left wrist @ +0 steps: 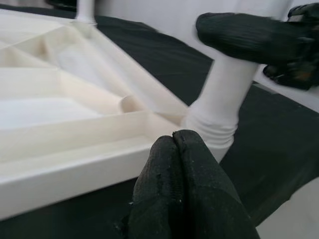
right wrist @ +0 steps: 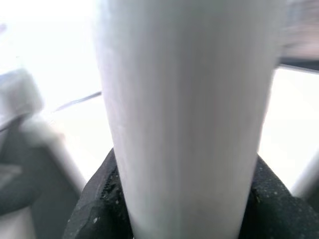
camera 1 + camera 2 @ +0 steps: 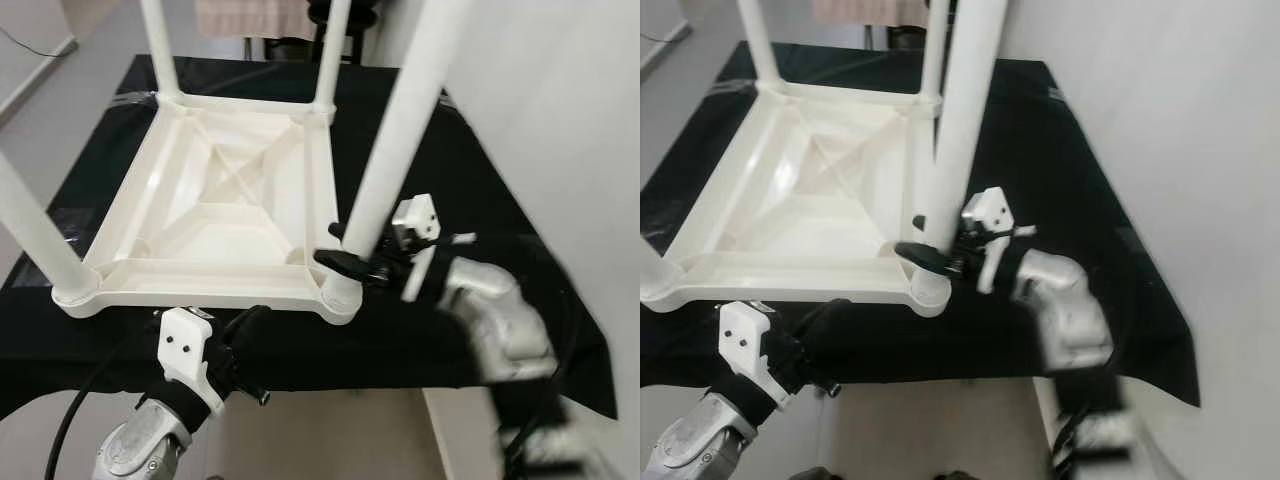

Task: Building children table

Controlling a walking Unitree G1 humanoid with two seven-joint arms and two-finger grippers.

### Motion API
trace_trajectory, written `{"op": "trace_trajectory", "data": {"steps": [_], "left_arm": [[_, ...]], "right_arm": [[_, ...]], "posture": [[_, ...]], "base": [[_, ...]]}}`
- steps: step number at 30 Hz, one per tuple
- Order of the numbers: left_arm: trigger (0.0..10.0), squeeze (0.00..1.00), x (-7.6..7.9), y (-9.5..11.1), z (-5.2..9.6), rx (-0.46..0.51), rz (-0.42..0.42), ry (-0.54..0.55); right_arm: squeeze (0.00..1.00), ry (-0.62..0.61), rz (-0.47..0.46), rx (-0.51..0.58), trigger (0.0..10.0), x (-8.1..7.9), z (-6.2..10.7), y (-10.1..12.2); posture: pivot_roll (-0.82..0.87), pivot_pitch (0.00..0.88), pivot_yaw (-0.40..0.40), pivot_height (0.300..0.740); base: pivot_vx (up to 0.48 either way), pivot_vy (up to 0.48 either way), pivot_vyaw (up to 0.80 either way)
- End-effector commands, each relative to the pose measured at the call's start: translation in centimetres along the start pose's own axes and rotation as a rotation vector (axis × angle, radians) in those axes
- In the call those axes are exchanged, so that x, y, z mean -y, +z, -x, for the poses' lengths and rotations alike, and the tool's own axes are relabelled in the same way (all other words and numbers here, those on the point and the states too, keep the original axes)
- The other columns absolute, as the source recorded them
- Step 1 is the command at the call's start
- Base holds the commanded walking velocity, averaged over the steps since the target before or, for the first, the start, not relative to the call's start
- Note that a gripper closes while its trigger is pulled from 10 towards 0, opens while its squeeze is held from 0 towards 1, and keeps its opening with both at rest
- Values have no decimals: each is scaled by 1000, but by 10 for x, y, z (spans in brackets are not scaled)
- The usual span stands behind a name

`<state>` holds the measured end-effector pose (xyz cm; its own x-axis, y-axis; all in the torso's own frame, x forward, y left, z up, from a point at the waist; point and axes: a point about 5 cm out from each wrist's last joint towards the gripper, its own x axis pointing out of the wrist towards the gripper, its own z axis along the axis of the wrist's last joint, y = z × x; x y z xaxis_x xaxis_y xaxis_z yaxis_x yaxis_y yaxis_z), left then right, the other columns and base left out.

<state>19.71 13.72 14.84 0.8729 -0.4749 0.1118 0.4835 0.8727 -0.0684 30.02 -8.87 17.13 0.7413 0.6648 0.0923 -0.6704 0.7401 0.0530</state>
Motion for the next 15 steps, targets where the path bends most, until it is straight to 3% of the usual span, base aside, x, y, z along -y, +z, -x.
{"op": "trace_trajectory", "data": {"steps": [1, 2, 3, 7, 11, 12, 13, 14, 15], "left_arm": [[10000, 0, 3, -2, 2, -9, 9, -14], [10000, 0, 3, -2, 2, -9, 9, -14], [10000, 0, 2, -2, 2, -10, 9, -14], [10000, 0, 3, -3, 0, -9, 7, -13], [10000, 0, 3, -2, 0, -5, 6, -12], [10000, 0, 3, -2, 0, -3, 5, -12], [10000, 0, 3, -2, 0, -3, 5, -12], [10000, 0, 2, -2, -1, -3, 5, -12], [10000, 0, 2, -2, -1, -2, 5, -13]], "right_arm": [[0, -107, 45, -196, 0, -10, 2, -36], [0, -107, 45, -196, 0, -10, 2, -36], [0, -47, 122, -224, 0, -20, -1, -38], [0, -38, 13, -230, 0, -11, -2, -39], [0, -34, 8, -228, 0, -13, 0, -36], [0, -60, 8, -231, 2431, -13, 1, -35], [0, -60, 8, -231, 2431, -13, 1, -35], [612, -51, -33, -227, 10000, -16, 1, -33], [612, -41, -63, -224, 10000, -18, 1, -31]], "posture": [[63, 121, -102, 740], [63, 121, -102, 740], [63, 120, -101, 740], [64, 110, -121, 740], [61, 109, -120, 740], [61, 109, -120, 740], [61, 109, -120, 740], [61, 107, -108, 740], [61, 107, -108, 740]], "base": [[0, 0, 0], [0, 0, 0], [0, 0, 0], [0, 0, 0], [0, 0, 0], [0, 0, 0], [0, 0, 0], [0, 0, 0], [0, 0, 0]]}}
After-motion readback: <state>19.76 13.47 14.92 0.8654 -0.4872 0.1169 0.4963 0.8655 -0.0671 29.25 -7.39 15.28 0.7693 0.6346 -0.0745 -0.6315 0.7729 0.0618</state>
